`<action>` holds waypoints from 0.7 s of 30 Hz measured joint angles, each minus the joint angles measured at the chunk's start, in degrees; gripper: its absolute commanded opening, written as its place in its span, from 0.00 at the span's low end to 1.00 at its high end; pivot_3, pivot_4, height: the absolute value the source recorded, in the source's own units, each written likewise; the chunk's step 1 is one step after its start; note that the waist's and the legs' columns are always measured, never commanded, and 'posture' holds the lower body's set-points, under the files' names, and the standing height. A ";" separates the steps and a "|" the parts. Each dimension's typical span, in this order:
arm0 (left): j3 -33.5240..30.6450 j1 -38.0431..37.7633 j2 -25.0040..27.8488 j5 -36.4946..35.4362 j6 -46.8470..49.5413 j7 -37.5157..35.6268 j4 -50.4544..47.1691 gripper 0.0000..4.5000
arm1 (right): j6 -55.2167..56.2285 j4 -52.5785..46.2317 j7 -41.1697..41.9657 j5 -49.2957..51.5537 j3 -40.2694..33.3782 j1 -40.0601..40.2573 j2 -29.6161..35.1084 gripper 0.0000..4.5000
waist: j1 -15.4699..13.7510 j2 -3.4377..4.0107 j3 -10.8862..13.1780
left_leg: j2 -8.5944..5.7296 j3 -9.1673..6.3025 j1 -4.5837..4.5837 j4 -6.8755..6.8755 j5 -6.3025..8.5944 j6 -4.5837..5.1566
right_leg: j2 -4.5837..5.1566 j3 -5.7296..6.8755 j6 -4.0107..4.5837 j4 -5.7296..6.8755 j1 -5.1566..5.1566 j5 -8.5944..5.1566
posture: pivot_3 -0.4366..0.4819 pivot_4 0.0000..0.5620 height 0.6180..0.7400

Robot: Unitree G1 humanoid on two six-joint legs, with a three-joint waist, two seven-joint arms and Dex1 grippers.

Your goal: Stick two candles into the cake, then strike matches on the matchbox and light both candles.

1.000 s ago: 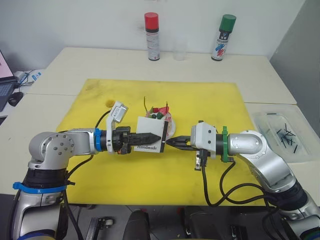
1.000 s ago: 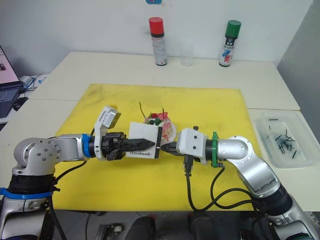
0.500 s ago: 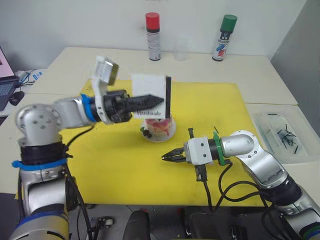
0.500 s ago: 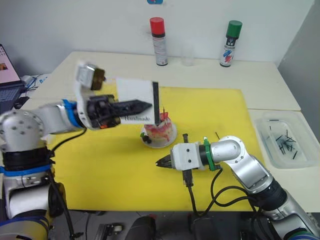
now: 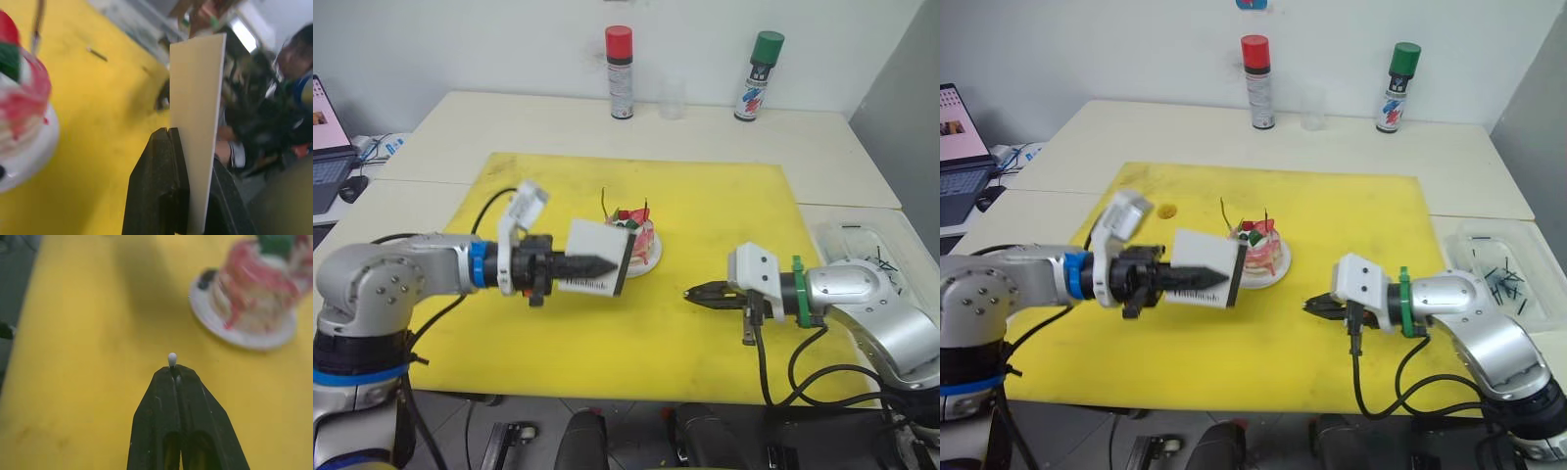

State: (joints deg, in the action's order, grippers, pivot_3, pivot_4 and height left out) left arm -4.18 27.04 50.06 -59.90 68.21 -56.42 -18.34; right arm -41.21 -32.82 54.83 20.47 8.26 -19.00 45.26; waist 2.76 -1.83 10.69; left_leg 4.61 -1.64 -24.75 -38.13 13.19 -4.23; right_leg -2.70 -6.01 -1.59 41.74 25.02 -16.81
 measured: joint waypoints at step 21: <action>2.53 -6.75 1.95 8.32 -7.42 -3.73 0.31 0.00 | -5.96 5.45 -15.22 -5.12 4.55 1.78 -8.17 0.36 | 0.40 0.00 0.01 | 0.01 0.04 -0.04 0.02 -0.02 0.04 | -0.01 0.01 0.03 0.03 0.08 -0.02 | 0.48 0.27 0.54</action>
State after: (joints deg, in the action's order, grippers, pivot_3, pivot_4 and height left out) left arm -1.65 20.29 52.02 -51.58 60.79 -60.15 -18.03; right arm -47.17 -27.38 39.61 15.35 12.81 -17.23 37.09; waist 3.16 -1.83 10.70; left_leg 4.62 -1.61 -24.79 -38.11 13.17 -4.19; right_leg -2.71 -6.01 -1.55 41.77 25.09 -16.84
